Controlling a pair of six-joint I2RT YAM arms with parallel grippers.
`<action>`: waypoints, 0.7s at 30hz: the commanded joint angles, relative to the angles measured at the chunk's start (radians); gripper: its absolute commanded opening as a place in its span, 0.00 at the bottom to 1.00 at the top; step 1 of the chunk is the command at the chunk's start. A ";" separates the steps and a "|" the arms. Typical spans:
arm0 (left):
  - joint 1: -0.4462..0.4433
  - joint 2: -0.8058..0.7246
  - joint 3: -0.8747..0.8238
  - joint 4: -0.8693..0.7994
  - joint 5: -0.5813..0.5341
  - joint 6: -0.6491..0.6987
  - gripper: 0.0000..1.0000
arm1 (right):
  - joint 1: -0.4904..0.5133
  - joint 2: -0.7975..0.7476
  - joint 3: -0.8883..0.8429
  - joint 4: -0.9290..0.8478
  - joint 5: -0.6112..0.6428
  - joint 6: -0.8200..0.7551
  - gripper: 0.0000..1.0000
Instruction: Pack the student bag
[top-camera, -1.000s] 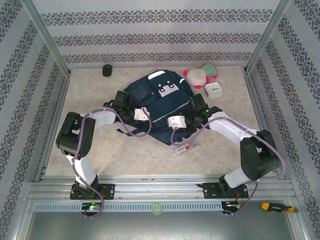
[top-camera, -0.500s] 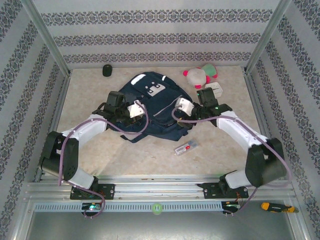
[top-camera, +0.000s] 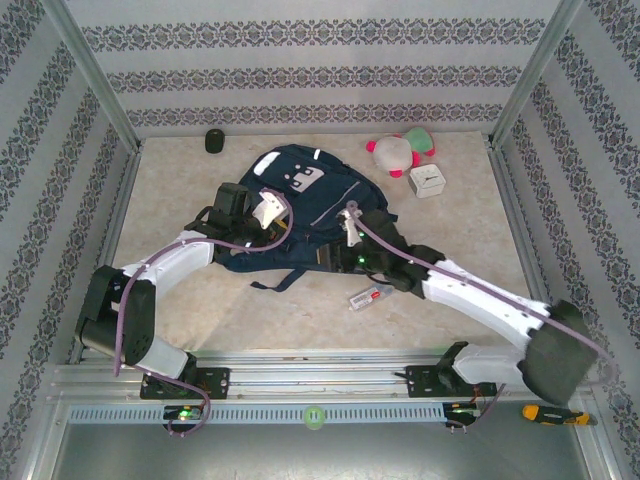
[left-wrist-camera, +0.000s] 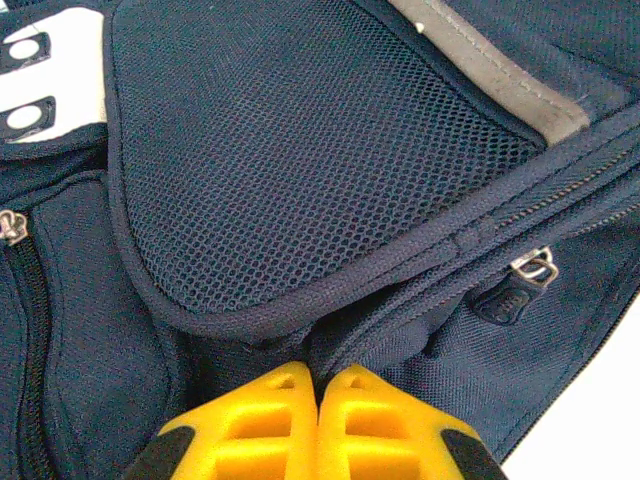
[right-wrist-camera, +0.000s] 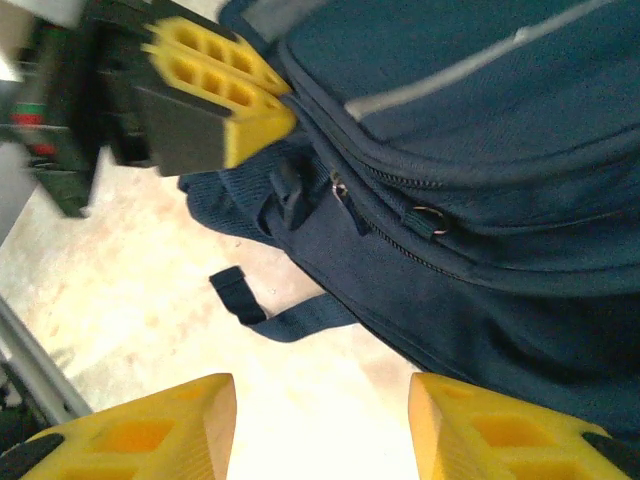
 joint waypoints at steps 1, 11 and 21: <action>-0.008 -0.027 0.042 0.003 0.042 -0.080 0.00 | 0.049 0.080 0.007 0.168 0.109 0.183 0.52; -0.008 -0.037 0.050 -0.004 0.063 -0.092 0.00 | 0.080 0.313 0.094 0.322 0.293 0.172 0.49; -0.007 -0.042 0.055 -0.041 0.047 -0.068 0.00 | 0.080 0.399 0.146 0.387 0.365 0.125 0.17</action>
